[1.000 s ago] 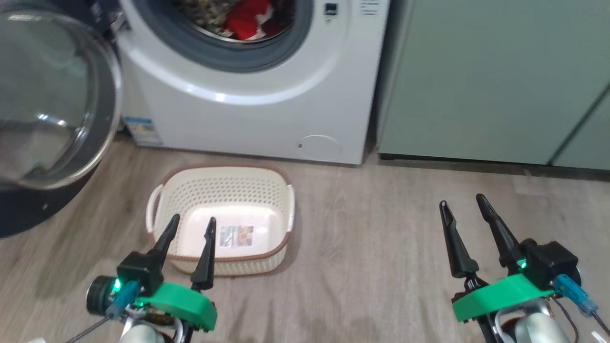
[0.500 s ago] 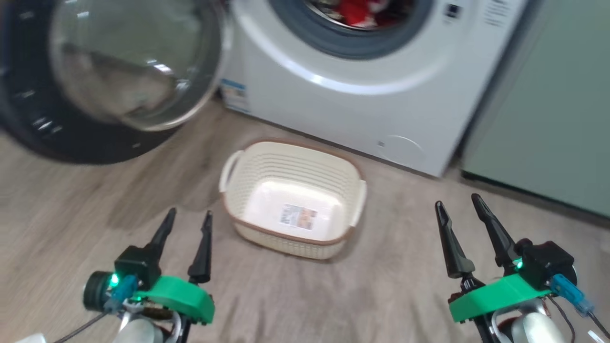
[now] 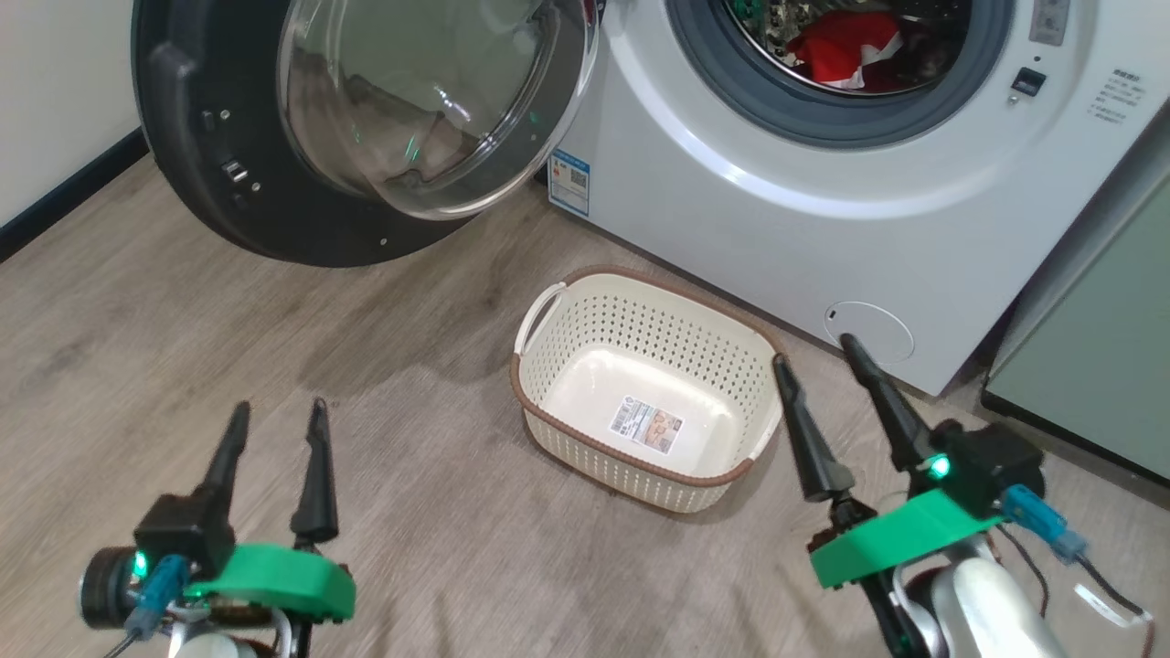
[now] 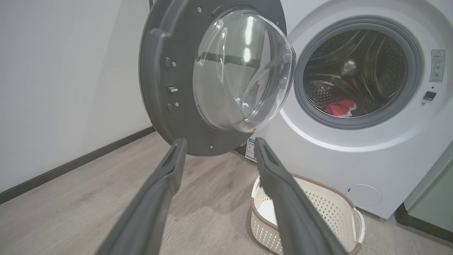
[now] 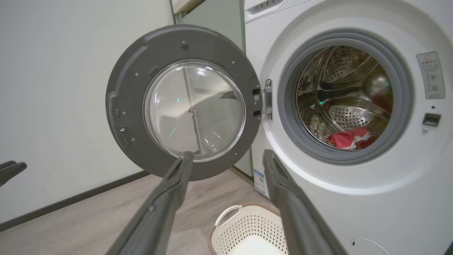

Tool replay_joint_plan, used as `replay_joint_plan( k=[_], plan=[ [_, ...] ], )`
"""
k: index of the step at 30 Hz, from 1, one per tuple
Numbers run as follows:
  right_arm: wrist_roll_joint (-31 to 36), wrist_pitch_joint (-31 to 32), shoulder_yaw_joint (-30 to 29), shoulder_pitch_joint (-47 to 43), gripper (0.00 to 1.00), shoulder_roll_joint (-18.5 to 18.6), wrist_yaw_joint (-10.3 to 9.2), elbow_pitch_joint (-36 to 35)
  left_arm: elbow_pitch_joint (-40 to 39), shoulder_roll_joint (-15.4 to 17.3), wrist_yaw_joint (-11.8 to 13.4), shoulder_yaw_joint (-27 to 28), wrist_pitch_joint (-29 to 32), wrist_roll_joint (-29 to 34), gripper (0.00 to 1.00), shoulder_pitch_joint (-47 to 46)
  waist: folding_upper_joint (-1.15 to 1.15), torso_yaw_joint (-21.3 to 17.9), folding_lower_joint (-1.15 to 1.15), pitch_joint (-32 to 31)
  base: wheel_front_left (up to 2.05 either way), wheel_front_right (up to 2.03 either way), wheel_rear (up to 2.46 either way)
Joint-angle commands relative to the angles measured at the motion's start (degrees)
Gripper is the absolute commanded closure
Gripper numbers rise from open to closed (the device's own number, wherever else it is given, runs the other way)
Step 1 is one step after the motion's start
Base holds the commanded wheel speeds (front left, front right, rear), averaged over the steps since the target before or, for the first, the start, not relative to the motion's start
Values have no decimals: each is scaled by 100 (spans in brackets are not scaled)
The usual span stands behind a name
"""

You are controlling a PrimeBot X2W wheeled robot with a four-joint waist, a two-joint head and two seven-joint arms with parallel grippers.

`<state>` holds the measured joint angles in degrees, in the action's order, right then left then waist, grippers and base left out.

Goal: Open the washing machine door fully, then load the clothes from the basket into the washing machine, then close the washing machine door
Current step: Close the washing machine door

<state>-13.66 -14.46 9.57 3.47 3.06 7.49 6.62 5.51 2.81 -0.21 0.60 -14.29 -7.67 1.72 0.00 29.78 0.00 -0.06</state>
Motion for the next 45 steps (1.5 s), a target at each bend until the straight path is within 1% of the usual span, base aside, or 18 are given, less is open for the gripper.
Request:
replay_joint_plan(
  k=[1, 7, 11, 25, 32, 43, 44, 45],
  plan=[
    [-33, -54, 194, 233, 0, 33, 0, -121, -292, 10, 62, 223, -71, -47, 0, -170, 0, 14, 0, 25, 0, 0, 0],
    [-86, -54, 347, 382, 0, 103, 0, 2, -457, 8, 216, 227, -71, -136, 0, -72, 0, 34, 0, 63, 0, 0, 0],
    [-124, -54, 392, 426, 0, 130, 0, 37, -498, 8, 273, 222, -71, -162, 0, -43, 0, 21, 0, 44, 0, 0, 0],
    [-146, -54, 381, 358, 0, 171, 0, 33, -490, 8, 304, 205, -71, -150, 0, -47, 0, -44, 0, -60, 0, 0, 0],
    [-131, -54, 378, 331, 0, 169, 0, 23, -469, 7, 279, 199, -71, -135, 0, -60, 0, -47, 0, -65, 0, 0, 0],
    [-118, -54, 395, 274, 0, 210, 0, -2, -499, 7, 334, 204, -71, -121, 0, -42, 0, -49, 0, -72, 0, 0, 0],
    [-113, -54, 385, 266, 0, 219, 0, -9, -512, 7, 338, 197, -71, -131, 41, -39, 0, -44, 0, -64, 0, 0, 0],
    [-105, -54, 374, 257, 0, 231, 0, -18, -526, 7, 340, 184, -71, -138, 80, -38, 0, -35, 0, -52, 0, 0, 0]
  ],
)
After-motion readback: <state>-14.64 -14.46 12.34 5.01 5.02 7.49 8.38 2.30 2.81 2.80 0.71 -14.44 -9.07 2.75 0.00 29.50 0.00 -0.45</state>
